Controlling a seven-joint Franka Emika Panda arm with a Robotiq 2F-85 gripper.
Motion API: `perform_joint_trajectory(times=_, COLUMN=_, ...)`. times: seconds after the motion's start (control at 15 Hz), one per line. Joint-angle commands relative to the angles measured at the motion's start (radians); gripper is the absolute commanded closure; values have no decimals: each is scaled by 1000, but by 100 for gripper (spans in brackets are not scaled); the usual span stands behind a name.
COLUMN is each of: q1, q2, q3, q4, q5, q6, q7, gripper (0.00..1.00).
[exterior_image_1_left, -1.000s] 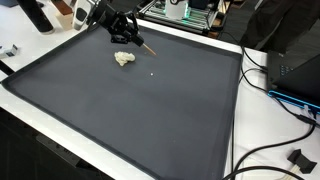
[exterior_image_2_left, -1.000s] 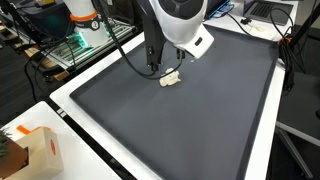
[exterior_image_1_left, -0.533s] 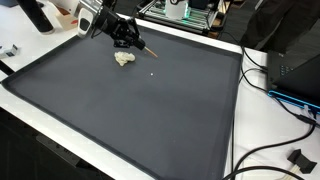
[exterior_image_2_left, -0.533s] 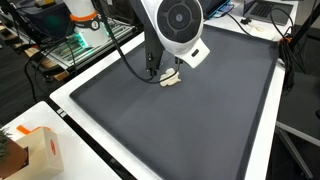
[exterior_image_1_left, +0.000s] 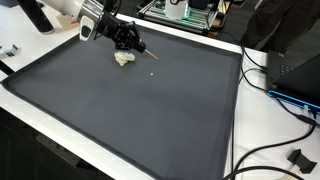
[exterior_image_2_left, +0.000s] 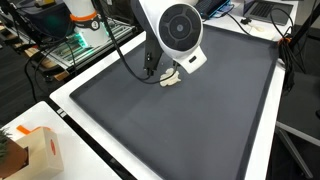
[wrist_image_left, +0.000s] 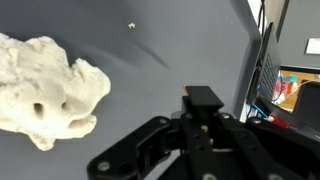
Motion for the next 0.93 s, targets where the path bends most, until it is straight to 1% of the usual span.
perform_joint_trajectory(times=0.0, q1=-6, q2=17, q3=3, q4=14, q5=13, q6=-4, q7=64, gripper=97)
perform_joint_trajectory(times=0.4, q1=-2, q2=12, q3=4, q4=8, q5=8, q6=16, q7=123, gripper=97)
perform_joint_trajectory(times=0.87, q1=4, q2=-5, q3=4, q4=-4, q5=-5, q6=86, q7=121, gripper=97)
